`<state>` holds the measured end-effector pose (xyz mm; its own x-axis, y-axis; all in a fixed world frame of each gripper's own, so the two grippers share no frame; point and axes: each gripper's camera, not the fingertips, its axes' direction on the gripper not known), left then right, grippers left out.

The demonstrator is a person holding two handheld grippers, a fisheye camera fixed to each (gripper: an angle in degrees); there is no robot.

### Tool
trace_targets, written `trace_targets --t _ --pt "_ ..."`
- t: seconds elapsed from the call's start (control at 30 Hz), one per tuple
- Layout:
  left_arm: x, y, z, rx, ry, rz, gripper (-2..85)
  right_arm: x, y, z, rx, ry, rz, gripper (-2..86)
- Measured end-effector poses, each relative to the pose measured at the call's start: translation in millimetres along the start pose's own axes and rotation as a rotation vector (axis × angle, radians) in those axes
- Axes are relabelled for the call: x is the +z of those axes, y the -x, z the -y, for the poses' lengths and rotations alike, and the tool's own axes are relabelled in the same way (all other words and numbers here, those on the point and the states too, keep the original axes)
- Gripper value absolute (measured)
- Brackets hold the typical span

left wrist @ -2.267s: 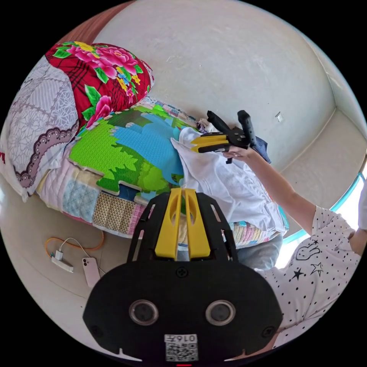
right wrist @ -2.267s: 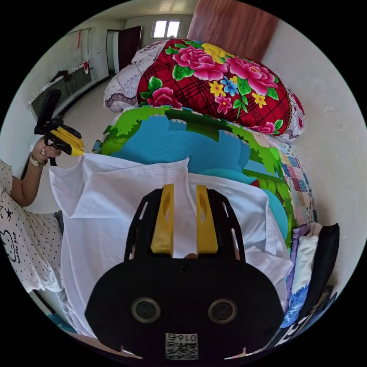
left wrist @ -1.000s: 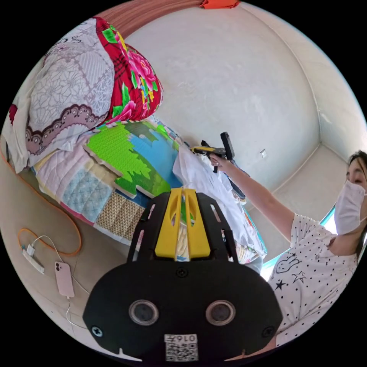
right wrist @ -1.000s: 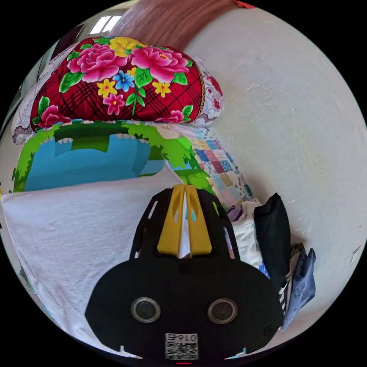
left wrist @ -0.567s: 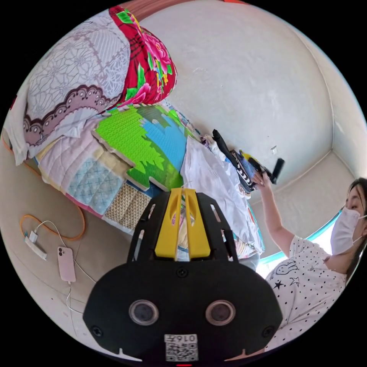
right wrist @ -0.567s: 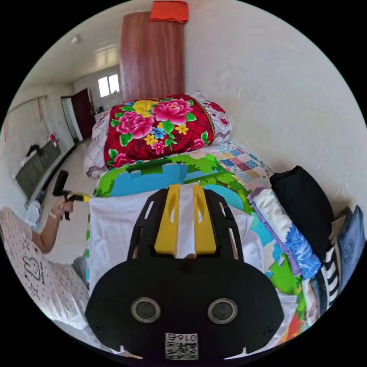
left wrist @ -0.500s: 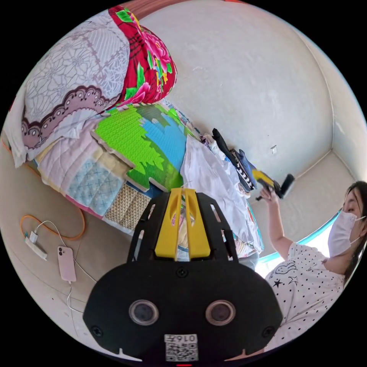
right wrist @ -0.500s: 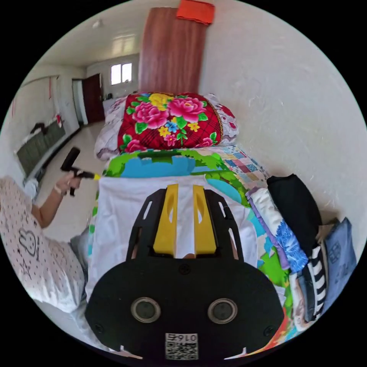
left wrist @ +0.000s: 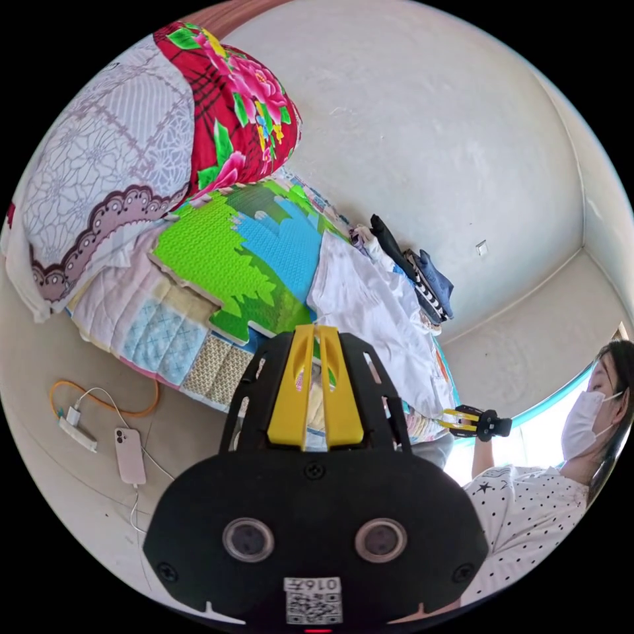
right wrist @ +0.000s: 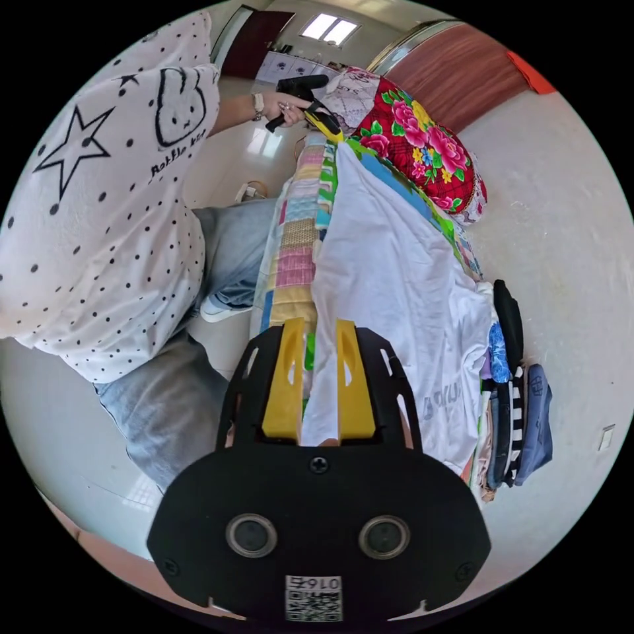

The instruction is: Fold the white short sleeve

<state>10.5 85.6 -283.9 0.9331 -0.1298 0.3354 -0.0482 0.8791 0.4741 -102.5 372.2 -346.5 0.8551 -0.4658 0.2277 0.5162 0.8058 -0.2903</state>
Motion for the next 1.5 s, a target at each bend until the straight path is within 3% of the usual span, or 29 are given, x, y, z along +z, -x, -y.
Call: trace_targets --t 0.33,0.67,0.93,1.0,1.1,1.2,1.3,1.5 --pt "25.3 -2.3 8.8 -0.006 0.027 0.021 -0.9 -10.7 25.9 -14.6 -0.022 0.019 -0.033 1.0" --pt "56.1 -5.9 -5.4 -0.024 0.06 0.013 -0.9 1.8 66.3 -28.4 0.023 0.076 -0.113 0.3" --pt "75.3 -25.1 -23.3 -0.011 0.065 0.05 -0.9 20.5 58.9 -51.8 0.058 0.043 -0.042 1.2" --pt "80.6 -26.5 -24.6 -0.018 0.068 0.08 -0.9 21.6 54.4 -57.1 0.056 0.027 -0.01 2.3" --pt "74.9 -30.5 -22.0 -0.075 0.015 0.266 -0.9 10.9 29.9 -70.1 0.102 -0.087 0.102 6.5" --pt "83.2 -65.1 -1.4 0.037 -0.032 0.355 -0.8 -6.4 -13.8 -83.1 0.179 -0.235 0.095 8.0" --pt "122.9 -123.5 42.4 0.264 -0.044 0.272 -0.4 -19.4 -73.4 -73.5 0.229 -0.317 -0.073 8.0" --pt "261.7 -270.5 148.5 0.685 0.059 0.089 4.6 20.3 -223.5 2.7 0.302 -0.218 -0.297 7.8"
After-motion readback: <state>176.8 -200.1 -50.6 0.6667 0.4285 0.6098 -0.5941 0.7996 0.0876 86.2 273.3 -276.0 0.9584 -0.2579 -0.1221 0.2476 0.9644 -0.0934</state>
